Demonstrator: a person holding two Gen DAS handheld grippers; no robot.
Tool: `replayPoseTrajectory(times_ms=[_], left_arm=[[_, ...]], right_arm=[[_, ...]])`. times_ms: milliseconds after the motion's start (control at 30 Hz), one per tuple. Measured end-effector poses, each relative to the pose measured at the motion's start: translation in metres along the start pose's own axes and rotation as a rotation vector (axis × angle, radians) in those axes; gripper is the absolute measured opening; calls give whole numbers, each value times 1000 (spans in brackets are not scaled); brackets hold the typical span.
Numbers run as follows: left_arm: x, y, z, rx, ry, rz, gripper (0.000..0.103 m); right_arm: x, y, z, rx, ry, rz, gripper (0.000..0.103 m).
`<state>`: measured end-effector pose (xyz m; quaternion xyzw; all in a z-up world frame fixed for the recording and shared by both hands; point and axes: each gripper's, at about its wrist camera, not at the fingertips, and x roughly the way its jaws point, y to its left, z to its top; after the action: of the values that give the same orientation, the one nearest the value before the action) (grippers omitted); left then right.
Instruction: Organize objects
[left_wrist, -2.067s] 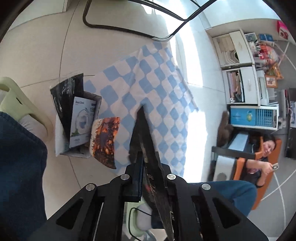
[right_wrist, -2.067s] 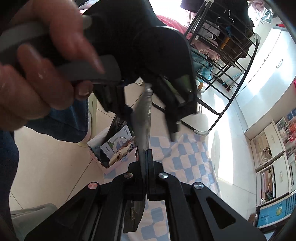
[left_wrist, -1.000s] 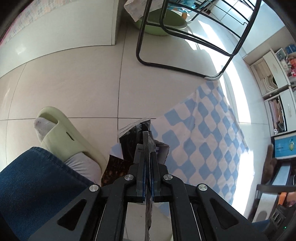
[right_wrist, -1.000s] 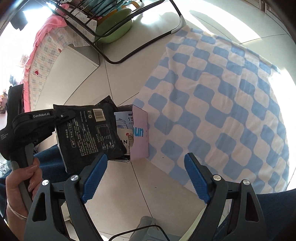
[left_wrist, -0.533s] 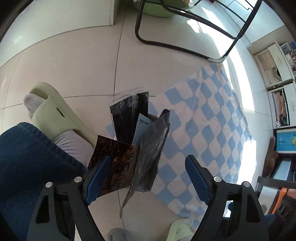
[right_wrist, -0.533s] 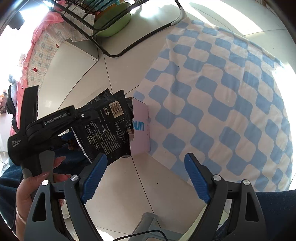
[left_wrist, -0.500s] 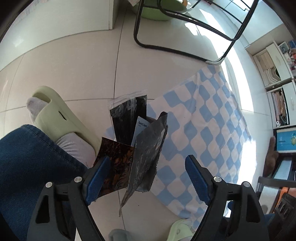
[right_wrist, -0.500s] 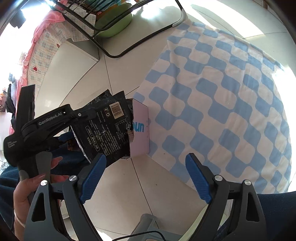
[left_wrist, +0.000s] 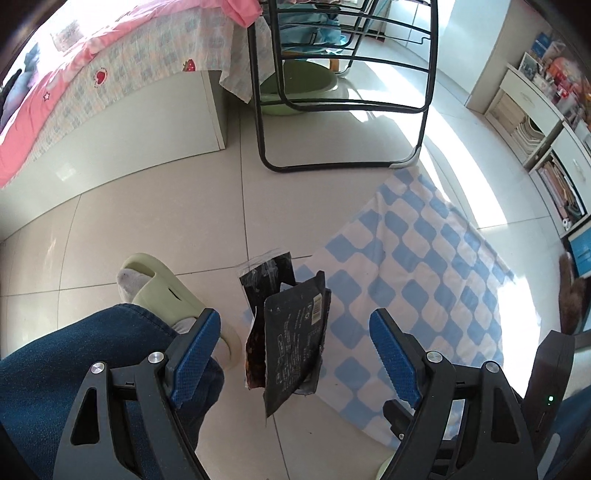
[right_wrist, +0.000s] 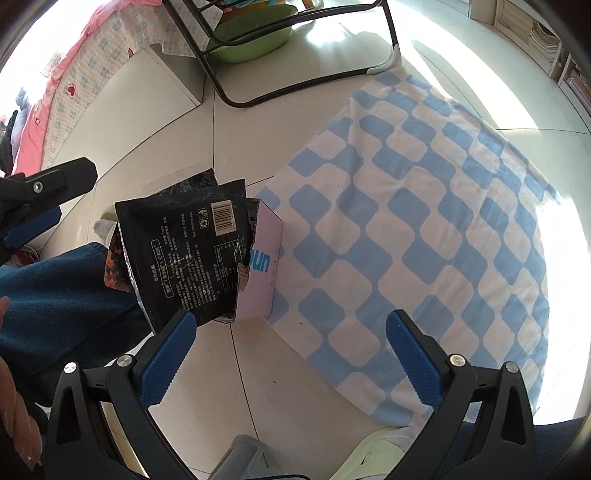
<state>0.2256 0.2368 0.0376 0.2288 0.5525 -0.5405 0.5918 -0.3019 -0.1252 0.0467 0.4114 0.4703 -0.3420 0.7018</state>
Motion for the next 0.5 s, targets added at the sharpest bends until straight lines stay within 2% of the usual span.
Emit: replayPoseTrajectory(times_ms=[167,500], left_arm=[[-12,-2,0,-7,10,-1,82],[-4,3,4,-66,38,-4,82]], right_arm=[[2,0,-1,-4,9,-11,102],[6,0,-2,-2,29,-6,102]])
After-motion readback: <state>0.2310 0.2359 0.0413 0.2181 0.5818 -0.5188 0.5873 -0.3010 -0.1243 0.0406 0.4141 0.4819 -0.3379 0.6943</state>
